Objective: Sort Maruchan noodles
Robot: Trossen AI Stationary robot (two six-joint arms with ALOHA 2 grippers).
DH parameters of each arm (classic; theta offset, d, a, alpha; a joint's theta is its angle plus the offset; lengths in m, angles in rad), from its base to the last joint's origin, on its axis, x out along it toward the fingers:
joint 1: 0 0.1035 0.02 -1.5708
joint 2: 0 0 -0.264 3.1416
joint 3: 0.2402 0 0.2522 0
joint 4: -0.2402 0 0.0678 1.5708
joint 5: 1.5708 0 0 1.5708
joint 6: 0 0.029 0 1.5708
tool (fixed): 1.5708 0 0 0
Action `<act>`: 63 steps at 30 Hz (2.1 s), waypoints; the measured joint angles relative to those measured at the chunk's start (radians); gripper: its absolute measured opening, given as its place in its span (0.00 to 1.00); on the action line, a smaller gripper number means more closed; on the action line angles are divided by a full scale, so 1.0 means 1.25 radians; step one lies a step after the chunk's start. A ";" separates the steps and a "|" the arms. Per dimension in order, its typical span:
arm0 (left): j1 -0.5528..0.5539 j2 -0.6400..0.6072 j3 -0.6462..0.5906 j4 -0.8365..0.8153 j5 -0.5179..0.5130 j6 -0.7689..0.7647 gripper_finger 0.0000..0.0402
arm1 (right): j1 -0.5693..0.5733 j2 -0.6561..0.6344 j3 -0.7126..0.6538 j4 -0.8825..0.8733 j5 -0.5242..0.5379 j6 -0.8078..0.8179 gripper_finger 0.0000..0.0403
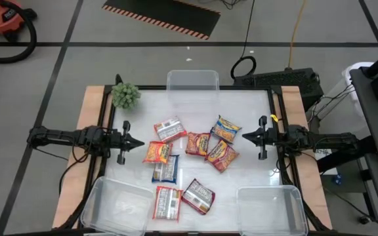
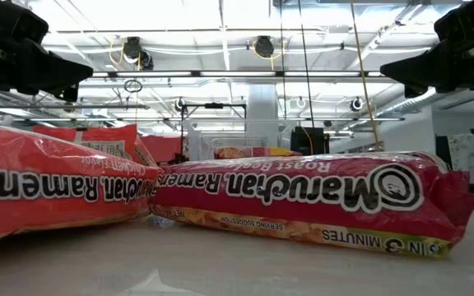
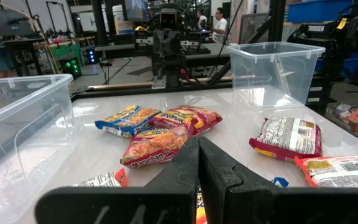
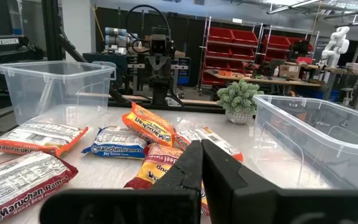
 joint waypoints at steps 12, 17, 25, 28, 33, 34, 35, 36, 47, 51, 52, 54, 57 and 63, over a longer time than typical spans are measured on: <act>0.000 0.000 0.000 0.000 0.000 0.000 0.01 | 0.000 0.000 0.000 0.000 0.000 0.000 0.00; 0.000 0.000 0.000 0.000 0.000 0.000 0.01 | 0.000 0.000 0.000 0.001 0.000 0.000 0.00; 0.000 0.000 0.000 0.000 0.000 0.000 0.01 | 0.000 0.000 0.000 0.037 0.001 0.000 0.00; 0.000 0.000 0.000 0.000 0.000 0.000 0.01 | 0.000 0.000 0.000 0.083 0.000 0.039 0.00; 0.000 0.000 -0.001 0.007 -0.013 0.006 0.01 | 0.001 0.000 0.000 0.109 -0.006 0.059 0.00; 0.000 0.000 -0.001 0.011 -0.015 0.006 0.01 | 0.002 0.000 0.000 0.110 -0.027 0.078 0.00; 0.000 0.000 -0.001 0.017 -0.015 0.005 0.01 | 0.002 0.000 0.002 0.120 -0.051 0.088 0.00; 0.000 0.000 -0.001 0.025 -0.015 0.004 0.01 | 0.002 0.002 0.009 0.131 -0.072 0.088 0.00; 0.000 0.000 -0.001 0.024 -0.014 0.003 0.01 | 0.002 0.176 0.226 0.040 -0.101 0.161 0.00; 0.000 0.000 -0.001 0.029 -0.014 0.003 0.01 | 0.002 0.274 0.347 -0.005 -0.101 0.147 0.00; 0.000 0.000 -0.001 0.029 -0.014 0.003 0.01 | 0.002 0.298 0.380 -0.023 -0.101 0.147 0.00; 0.000 0.000 -0.001 0.029 -0.014 0.003 0.01 | 0.002 0.343 0.438 -0.067 -0.101 0.147 0.00; 0.000 0.000 -0.001 0.029 -0.014 0.003 0.01 | 0.002 0.404 0.528 -0.125 -0.082 0.146 0.00; 0.000 0.000 -0.001 0.025 -0.014 0.002 0.01 | 0.002 0.503 0.649 -0.229 0.025 0.122 0.00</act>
